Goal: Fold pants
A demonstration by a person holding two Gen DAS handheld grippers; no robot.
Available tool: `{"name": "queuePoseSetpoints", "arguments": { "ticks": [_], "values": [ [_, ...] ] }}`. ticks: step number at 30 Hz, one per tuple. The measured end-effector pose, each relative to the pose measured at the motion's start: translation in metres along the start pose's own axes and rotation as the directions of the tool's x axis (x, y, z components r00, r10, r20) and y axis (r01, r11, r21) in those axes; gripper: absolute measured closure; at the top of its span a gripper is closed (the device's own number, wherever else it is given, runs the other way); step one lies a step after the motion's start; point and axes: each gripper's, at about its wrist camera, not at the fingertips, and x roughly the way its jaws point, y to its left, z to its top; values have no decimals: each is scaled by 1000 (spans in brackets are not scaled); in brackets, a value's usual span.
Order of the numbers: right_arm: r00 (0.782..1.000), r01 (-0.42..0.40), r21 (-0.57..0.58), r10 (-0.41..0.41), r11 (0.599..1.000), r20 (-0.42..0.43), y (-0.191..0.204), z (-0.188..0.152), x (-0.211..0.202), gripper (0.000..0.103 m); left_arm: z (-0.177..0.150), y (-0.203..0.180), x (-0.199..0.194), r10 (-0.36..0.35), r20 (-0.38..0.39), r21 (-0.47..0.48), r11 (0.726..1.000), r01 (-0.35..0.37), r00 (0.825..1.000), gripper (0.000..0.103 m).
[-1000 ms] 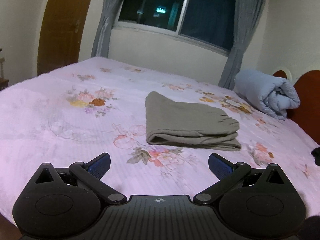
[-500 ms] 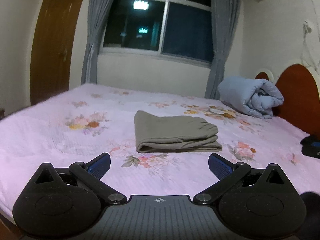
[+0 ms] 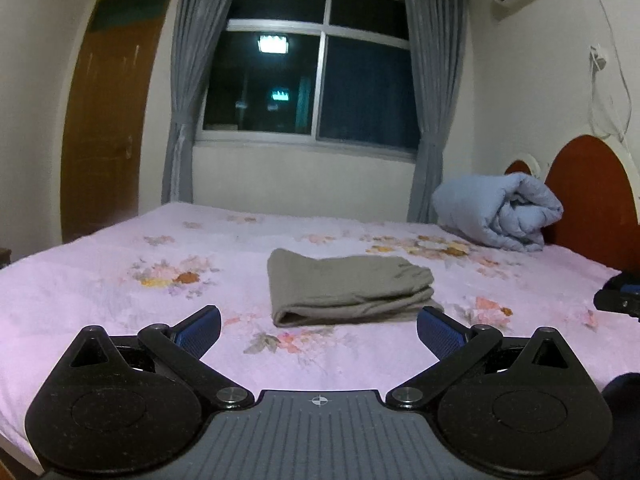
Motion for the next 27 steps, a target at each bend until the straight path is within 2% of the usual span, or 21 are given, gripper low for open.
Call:
{"name": "queuePoseSetpoints", "arguments": {
  "ticks": [4,10,27],
  "values": [
    [1000,-7,-14,7,1000,-8,3,-1,1,6,-1,-5,1,-13,-2,22,1000,13,1000,0],
    [1000,-8,25,8,1000,-16,-4,0,2,6,-2,-14,0,-38,-7,64,997,38,999,0],
    [1000,-10,33,11,999,-22,-7,-1,4,6,-2,-11,1,-27,-12,37,999,28,1000,0]
  ]
}}
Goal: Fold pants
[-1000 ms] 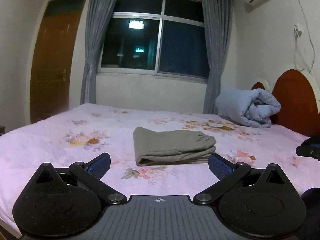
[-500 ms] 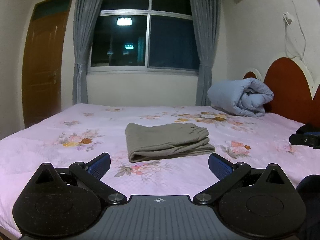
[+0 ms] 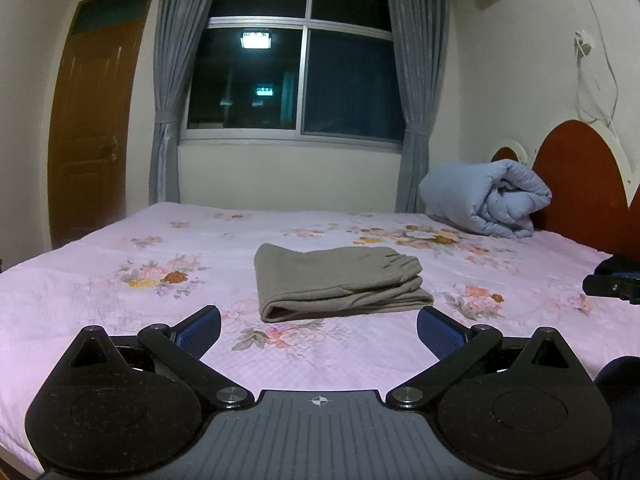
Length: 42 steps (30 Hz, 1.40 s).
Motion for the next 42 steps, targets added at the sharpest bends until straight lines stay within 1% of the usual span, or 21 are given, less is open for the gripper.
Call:
{"name": "queuePoseSetpoints", "arguments": {
  "ticks": [31,35,40,41,42],
  "values": [
    [1000,-2,2,2,1000,-2,1,0,0,6,-2,-2,1,-3,-1,8,1000,3,1000,0],
    [1000,-1,3,1,1000,-2,1,0,0,6,0,-1,3,-5,-11,12,1000,5,1000,0],
    [1000,-2,3,2,1000,-2,1,0,0,6,0,3,3,20,4,4,1000,-20,1000,0],
    [1000,-2,3,2,1000,-2,1,0,0,6,0,4,2,10,11,-6,1000,-10,1000,0],
    [1000,-2,3,2,1000,-2,1,0,0,6,-1,8,1,-14,17,-21,1000,15,1000,0]
  ]
}}
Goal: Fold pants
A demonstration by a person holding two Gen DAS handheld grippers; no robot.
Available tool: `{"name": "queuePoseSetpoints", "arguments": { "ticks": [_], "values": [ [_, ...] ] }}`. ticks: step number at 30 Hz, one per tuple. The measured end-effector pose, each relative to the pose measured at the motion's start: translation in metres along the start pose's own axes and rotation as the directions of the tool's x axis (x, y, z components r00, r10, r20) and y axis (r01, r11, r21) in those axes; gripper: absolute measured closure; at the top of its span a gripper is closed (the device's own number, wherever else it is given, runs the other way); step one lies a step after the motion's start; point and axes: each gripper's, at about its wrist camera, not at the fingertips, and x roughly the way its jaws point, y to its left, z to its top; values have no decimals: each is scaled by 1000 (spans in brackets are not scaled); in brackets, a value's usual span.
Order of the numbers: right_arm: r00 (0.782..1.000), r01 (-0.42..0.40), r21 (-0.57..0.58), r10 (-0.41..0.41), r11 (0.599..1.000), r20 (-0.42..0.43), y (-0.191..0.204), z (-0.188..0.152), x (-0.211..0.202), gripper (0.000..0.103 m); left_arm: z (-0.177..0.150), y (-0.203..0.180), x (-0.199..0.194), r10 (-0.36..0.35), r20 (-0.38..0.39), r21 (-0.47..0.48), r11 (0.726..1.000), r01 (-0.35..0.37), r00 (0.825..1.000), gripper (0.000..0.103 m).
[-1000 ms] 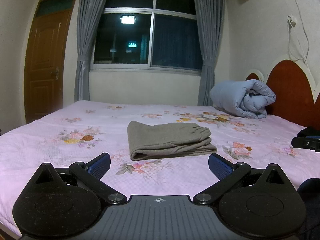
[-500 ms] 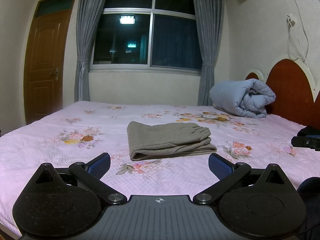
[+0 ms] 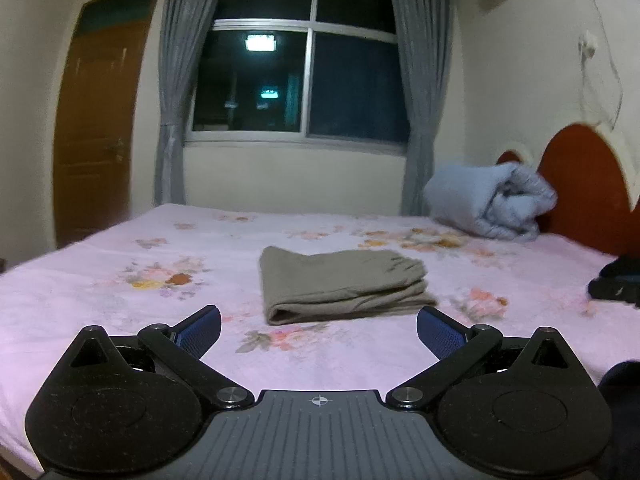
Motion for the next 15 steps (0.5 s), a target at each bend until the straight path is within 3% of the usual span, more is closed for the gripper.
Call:
{"name": "queuePoseSetpoints", "arguments": {
  "ticks": [15],
  "values": [
    [1000,0,0,0,1000,-2,0,0,0,6,0,-3,0,-32,-4,22,999,32,999,0]
  ]
}}
